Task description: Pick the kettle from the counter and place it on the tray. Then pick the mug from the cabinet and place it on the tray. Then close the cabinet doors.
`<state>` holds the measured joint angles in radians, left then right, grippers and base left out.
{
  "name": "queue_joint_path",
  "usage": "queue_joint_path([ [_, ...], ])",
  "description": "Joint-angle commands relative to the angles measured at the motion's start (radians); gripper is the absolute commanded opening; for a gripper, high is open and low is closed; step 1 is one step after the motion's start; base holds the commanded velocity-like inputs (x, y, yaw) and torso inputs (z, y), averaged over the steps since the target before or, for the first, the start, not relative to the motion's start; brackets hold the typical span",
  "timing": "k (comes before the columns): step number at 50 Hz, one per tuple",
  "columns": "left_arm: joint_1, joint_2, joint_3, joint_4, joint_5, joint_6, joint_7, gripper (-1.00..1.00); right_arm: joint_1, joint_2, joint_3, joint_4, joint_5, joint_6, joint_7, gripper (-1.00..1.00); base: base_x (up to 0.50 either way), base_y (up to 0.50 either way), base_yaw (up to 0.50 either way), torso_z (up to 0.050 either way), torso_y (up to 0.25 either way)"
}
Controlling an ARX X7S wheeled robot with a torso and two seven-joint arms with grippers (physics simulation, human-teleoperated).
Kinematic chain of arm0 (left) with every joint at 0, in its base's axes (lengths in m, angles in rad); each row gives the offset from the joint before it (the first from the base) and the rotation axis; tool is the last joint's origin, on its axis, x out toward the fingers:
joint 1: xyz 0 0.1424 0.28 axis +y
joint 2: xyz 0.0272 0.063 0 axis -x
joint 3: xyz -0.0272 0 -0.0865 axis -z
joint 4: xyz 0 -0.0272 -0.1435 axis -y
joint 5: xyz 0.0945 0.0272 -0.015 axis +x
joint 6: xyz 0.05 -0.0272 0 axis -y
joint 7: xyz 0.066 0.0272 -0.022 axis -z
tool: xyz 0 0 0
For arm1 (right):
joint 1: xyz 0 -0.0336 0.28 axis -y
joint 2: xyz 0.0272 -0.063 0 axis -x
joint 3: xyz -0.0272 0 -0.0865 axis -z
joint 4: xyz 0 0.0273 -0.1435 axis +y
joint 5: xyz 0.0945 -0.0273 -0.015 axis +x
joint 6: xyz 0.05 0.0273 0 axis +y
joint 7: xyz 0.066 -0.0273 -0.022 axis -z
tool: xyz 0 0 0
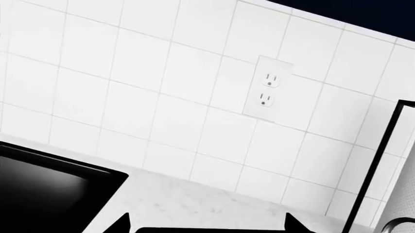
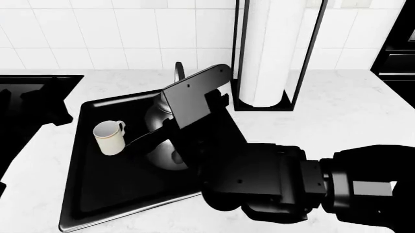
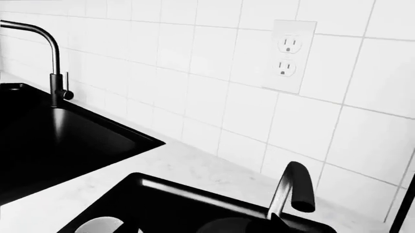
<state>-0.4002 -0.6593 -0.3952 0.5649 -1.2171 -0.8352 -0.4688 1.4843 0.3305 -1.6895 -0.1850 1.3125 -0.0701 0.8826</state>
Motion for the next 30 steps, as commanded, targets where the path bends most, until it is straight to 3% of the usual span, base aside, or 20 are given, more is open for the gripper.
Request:
queue_joint_path([
  [1,0.004,-0.002,-0.003,0.0,-0.002,0.004,0.0,1.0,-0.014,0.001,-0.052,0.016,0.09,0.048,0.05,1.0,0.0,0.0,0.0,0.0,0.0],
  [9,0.014,-0.001,-0.007,0.001,0.0,0.01,0.003,1.0,-0.024,-0.009,-0.055,0.025,0.145,0.076,0.053,1.0,0.0,0.0,0.0,0.0,0.0],
  [30,0.002,-0.008,-0.01,0.003,-0.021,0.008,-0.011,1.0,0.061,-0.024,-0.1,-0.057,0.154,0.218,0.297,1.0,0.0,0.0,0.0,0.0,0.0],
])
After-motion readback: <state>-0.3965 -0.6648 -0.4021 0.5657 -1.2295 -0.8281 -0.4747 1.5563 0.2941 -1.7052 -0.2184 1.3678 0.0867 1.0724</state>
